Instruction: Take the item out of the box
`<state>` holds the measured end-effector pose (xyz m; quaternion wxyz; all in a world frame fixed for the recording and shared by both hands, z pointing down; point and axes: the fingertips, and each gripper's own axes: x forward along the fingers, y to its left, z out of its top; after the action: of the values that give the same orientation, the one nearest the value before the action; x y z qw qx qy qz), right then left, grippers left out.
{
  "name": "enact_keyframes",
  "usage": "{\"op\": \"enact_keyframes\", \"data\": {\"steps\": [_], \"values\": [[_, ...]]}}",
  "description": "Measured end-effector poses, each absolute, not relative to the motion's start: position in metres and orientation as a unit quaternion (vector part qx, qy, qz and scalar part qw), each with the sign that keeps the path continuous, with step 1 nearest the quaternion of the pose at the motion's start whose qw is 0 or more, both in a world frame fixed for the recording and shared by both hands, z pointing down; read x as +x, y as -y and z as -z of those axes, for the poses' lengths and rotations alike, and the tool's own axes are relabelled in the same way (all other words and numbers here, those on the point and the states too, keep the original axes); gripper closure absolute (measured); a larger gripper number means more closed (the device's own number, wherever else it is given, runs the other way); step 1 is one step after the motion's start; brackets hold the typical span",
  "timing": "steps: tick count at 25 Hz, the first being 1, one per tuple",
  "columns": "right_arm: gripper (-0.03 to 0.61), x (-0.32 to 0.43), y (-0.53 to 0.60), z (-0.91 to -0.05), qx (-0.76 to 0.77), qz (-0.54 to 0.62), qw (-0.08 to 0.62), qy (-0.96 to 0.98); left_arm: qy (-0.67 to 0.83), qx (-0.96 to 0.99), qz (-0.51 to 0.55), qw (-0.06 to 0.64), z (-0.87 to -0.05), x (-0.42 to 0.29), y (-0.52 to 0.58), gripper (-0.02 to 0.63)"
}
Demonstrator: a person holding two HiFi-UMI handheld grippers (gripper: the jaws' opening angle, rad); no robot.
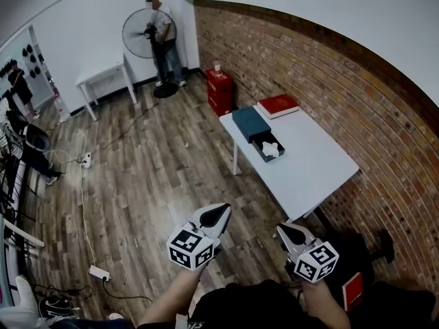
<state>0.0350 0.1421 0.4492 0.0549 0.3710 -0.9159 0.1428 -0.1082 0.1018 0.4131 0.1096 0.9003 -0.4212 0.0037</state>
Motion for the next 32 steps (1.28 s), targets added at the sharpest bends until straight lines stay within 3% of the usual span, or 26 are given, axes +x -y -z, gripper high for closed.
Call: {"op": "enact_keyframes", "data": {"steps": [15, 32], "values": [[0.578, 0.035, -0.063, -0.471, 0.353, -0.175, 0.052, 0.917, 0.438, 0.889, -0.019, 0.128, -0.438, -0.111, -0.035, 0.612], [0.578, 0.087, 0.126, -0.493, 0.322, -0.214, 0.047, 0.921, 0.438, 0.886, -0.065, 0.141, -0.443, -0.039, 0.149, 0.612]]}}
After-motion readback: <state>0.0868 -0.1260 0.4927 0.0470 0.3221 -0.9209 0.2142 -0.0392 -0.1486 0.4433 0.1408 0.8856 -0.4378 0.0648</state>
